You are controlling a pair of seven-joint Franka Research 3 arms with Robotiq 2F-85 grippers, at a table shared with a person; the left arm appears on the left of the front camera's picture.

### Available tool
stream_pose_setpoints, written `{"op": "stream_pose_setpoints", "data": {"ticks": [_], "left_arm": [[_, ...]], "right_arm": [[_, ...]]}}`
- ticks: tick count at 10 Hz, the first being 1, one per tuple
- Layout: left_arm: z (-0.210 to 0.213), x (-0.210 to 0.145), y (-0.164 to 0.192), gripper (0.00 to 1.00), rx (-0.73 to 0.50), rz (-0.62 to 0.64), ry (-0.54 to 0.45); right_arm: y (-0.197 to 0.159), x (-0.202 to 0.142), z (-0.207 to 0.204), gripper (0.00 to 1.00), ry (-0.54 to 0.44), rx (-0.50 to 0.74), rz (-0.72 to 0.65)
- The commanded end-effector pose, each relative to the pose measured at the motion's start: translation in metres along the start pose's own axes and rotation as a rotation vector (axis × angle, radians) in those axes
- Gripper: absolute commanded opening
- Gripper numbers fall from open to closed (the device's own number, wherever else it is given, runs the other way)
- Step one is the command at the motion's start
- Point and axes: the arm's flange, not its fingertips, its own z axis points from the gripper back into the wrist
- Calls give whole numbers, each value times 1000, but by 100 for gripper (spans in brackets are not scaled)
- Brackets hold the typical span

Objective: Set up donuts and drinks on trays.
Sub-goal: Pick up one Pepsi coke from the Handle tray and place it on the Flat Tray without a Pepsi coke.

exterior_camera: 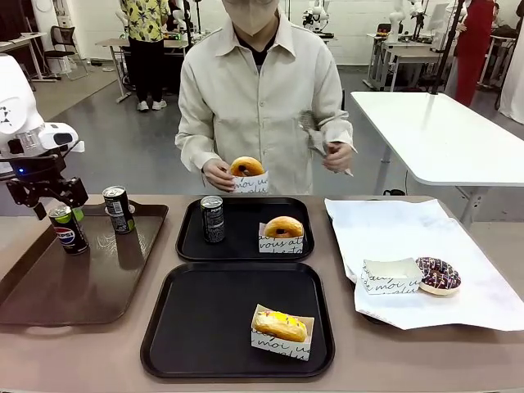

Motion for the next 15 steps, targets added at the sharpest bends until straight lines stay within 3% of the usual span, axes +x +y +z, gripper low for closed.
{"op": "stream_pose_setpoints", "data": {"ticks": [1, 2, 4, 5, 7, 8, 10, 11, 13, 15], "left_arm": [[-6, 1, -2, 23, -12, 24, -45], [-6, 1, -3, 0, -14, 24, -52], [-6, 2, -3, 0, -12, 23, -56], [-6, 3, -2, 15, -6, 24, -49], [2, 3, -4, 0, 12, 23, -26], [33, -3, -13, 0, 71, 72, 80], [144, -36, -25, 0, 3, 60, 24], [173, -56, -27, 0, -12, 46, 20], [191, -80, -28, 0, 2, 18, 17], [186, -74, -12, 0, -28, 58, 50]], "right_arm": [[0, -1, 0, 100, -9, 28, 20], [0, -1, 0, 100, -9, 28, 20], [0, -1, 0, 100, -9, 28, 20], [0, -1, 0, 100, -9, 28, 20], [0, -1, 0, 100, -9, 28, 20], [0, -1, 0, 100, -9, 28, 20], [0, -1, 0, 100, -9, 28, 20], [0, -1, 0, 100, -9, 28, 20], [0, -1, 0, 100, -9, 28, 20], [0, -1, 0, 100, -9, 28, 20]]}}
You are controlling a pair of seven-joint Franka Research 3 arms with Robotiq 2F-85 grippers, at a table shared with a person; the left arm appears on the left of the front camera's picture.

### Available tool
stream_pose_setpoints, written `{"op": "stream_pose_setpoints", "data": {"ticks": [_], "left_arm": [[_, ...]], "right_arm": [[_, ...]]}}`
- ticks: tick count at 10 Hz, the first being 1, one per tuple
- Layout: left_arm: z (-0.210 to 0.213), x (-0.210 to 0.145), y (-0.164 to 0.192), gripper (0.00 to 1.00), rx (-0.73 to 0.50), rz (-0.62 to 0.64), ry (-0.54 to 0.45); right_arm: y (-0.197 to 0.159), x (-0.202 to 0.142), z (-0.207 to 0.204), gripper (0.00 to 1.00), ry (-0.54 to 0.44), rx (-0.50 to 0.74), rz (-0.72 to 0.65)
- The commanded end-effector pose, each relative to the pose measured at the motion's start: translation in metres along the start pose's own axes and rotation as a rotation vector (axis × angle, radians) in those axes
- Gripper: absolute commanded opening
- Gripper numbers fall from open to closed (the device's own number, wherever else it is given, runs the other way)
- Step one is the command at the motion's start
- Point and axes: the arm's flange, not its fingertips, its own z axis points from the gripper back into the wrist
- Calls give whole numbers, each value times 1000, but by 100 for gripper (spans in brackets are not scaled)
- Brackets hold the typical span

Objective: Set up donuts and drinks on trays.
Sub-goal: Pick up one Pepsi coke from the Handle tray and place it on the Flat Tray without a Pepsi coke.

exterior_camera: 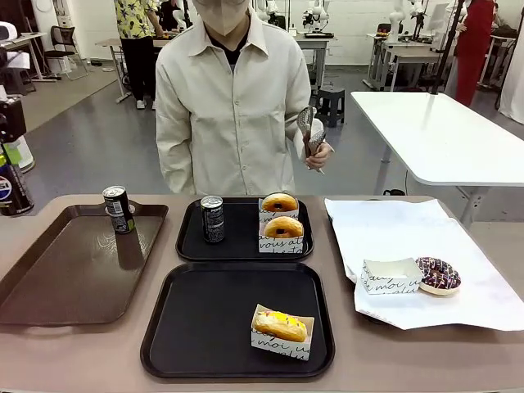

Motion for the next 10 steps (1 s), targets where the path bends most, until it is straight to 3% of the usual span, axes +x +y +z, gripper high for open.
{"op": "stream_pose_setpoints", "data": {"ticks": [1, 2, 6, 7, 8, 10], "left_arm": [[-14, 21, 33, 0, -35, 19, -10], [0, 0, 0, 0, 0, 0, 0], [0, 0, 0, 0, 0, 0, 0], [-4, 4, 2, 58, 2, -9, 3], [-3, -11, -23, 58, -37, -26, -43], [9, -33, -85, 58, -35, -188, -107]], "right_arm": [[0, -1, 0, 100, -10, 28, 20], [0, -1, 0, 100, -10, 28, 20], [0, -1, 0, 100, -10, 28, 20], [0, -1, 0, 100, -10, 28, 20], [0, -1, 0, 100, -10, 28, 20], [0, -1, 0, 100, -10, 28, 20]]}}
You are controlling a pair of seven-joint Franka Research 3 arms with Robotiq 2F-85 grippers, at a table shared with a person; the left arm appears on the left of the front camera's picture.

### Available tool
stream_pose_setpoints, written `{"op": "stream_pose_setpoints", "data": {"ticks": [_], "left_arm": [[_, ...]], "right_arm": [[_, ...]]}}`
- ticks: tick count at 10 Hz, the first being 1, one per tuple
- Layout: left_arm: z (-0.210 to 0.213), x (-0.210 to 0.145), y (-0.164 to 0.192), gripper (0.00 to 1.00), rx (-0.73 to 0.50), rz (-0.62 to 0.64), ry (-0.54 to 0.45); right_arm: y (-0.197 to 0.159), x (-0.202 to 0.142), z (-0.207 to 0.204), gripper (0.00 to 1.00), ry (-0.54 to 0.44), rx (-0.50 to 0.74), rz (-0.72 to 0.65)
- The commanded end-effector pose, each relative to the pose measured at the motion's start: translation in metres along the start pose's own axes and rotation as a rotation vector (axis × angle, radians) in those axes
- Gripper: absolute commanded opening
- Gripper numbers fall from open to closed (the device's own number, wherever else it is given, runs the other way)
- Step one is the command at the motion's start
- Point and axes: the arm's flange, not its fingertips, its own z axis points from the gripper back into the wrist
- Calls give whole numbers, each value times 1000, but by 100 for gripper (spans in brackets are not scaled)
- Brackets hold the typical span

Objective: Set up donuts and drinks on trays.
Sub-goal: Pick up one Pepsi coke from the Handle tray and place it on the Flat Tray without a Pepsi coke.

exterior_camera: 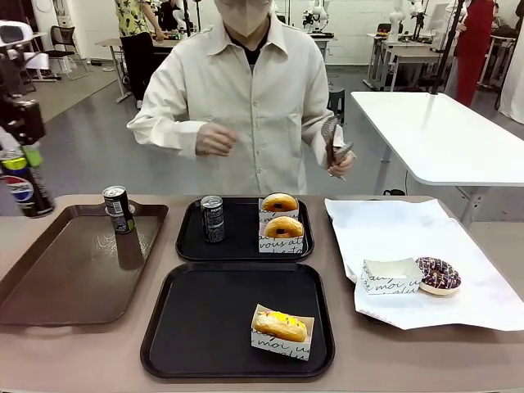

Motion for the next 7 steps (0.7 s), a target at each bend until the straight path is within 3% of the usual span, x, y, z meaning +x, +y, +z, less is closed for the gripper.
{"op": "stream_pose_setpoints", "data": {"ticks": [1, 3, 5, 7], "left_arm": [[-2, -31, -53, 58, -15, -108, -77], [-12, -22, -106, 58, -11, -235, -58], [-48, -29, -155, 58, -37, -359, -30], [-68, -23, -187, 58, -36, -451, -13]], "right_arm": [[0, -1, 0, 100, -10, 28, 20], [0, -1, 0, 100, -10, 28, 20], [0, -1, 0, 100, -10, 28, 20], [0, -1, 0, 100, -10, 28, 20]]}}
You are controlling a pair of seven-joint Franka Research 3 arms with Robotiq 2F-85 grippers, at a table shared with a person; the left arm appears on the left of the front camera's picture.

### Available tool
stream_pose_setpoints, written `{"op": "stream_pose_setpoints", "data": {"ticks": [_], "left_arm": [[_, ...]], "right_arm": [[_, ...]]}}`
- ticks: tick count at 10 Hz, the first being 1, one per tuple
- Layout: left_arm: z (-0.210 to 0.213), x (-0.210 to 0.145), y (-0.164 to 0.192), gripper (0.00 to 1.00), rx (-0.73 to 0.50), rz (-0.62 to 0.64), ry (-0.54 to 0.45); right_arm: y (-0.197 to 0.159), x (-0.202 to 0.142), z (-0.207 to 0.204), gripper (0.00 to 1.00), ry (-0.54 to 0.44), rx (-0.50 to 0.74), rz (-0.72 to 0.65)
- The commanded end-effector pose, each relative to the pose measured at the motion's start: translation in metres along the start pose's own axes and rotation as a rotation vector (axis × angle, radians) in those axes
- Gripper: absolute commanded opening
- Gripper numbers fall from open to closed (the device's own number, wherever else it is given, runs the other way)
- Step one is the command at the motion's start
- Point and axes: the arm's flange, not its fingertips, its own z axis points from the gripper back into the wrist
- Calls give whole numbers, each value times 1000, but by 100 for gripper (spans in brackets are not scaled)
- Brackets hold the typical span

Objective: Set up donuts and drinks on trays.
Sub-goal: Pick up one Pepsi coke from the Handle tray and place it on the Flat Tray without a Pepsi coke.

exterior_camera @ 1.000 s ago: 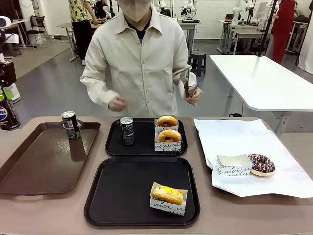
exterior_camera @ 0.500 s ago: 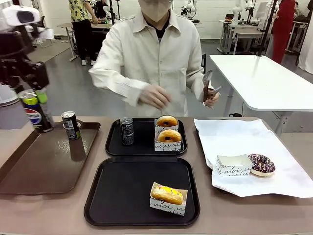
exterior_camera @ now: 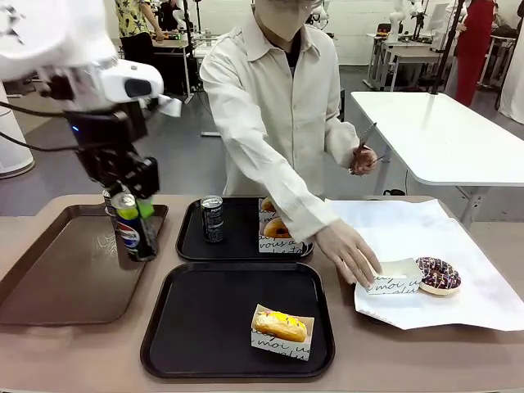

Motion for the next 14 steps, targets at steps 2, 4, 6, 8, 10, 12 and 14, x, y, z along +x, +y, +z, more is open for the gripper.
{"op": "stream_pose_setpoints", "data": {"ticks": [2, 4, 6, 8, 10, 12, 14], "left_arm": [[-15, 19, -15, 58, -35, -65, -33], [-33, 35, -26, 58, -50, -88, -20], [-53, 49, -30, 58, -59, -107, 45], [4, 10, -9, 58, -69, -167, 194], [74, -80, 34, 58, -79, -235, 54], [67, -83, 52, 58, -93, -171, 80], [63, -76, 52, 58, -99, -161, 69]], "right_arm": [[0, -1, 0, 100, -10, 27, 20], [0, -1, 0, 100, -10, 27, 20], [0, -1, 0, 100, -10, 27, 20], [0, -1, 0, 100, -10, 27, 20], [0, -1, 0, 100, -10, 27, 20], [0, -1, 0, 100, -10, 27, 20], [0, -1, 0, 100, -10, 27, 20]]}}
